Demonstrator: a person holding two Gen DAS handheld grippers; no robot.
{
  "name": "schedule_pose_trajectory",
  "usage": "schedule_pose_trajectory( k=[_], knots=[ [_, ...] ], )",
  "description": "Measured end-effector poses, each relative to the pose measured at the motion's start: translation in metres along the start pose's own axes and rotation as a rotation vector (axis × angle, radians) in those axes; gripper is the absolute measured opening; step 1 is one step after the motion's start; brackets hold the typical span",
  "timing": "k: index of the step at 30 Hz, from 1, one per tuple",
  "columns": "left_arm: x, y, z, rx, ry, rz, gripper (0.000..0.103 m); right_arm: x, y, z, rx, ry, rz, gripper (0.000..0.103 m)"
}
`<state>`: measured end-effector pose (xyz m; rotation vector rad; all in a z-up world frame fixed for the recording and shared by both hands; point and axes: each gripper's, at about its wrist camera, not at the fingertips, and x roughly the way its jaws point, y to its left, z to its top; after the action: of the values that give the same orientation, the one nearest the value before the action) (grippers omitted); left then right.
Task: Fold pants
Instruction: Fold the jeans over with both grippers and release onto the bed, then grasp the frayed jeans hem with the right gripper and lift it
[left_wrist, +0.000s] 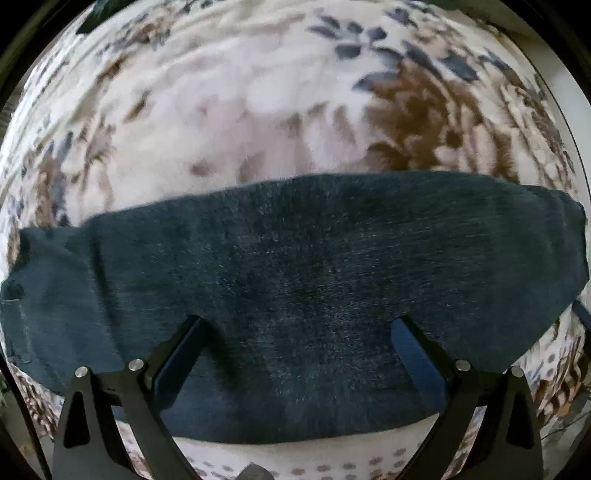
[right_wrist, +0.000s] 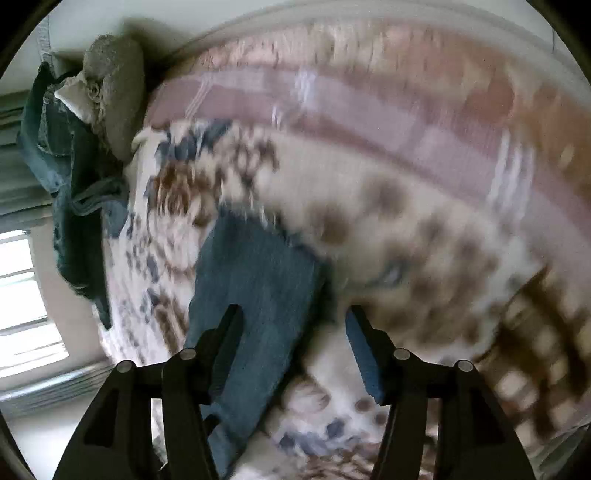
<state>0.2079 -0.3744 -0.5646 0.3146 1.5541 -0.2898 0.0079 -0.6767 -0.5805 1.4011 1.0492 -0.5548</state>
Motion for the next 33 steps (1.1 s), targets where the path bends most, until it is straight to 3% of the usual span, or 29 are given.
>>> schedule_pose_trajectory(
  k=[3,6,8,15,19,26,28,31,33],
  knots=[
    [0.007,-0.004,0.002,-0.001,0.005,0.001,0.103,0.022,-0.010,-0.005,0.025,0.031,0.024,0.061],
    [0.009,-0.008,0.002,0.002,0.003,0.007,0.103,0.024,-0.013,-0.006,0.027,-0.036,0.118,0.061],
    [0.009,-0.009,0.002,0.003,-0.002,0.006,0.103,0.021,-0.008,-0.008,-0.007,-0.083,0.185,0.052],
    [0.013,0.010,-0.012,0.006,-0.009,0.001,0.103,0.046,-0.004,-0.004,-0.013,-0.047,0.200,0.053],
    [0.015,0.013,-0.010,0.004,-0.002,-0.003,0.103,0.038,-0.002,0.002,0.012,-0.105,0.325,0.047],
    [0.024,0.014,-0.004,-0.051,-0.008,-0.017,0.103,0.066,0.010,0.014,-0.006,-0.026,0.330,0.050],
    [0.025,0.014,-0.005,-0.056,-0.013,-0.012,0.103,0.062,0.020,0.014,-0.035,-0.044,0.357,0.039],
    [0.019,0.015,-0.005,-0.057,-0.015,-0.008,0.103,0.064,0.037,0.008,-0.145,-0.038,0.274,0.040],
    [0.013,0.016,-0.007,-0.063,-0.027,0.037,0.103,0.073,0.044,0.002,-0.175,-0.011,0.212,0.038]
  ],
)
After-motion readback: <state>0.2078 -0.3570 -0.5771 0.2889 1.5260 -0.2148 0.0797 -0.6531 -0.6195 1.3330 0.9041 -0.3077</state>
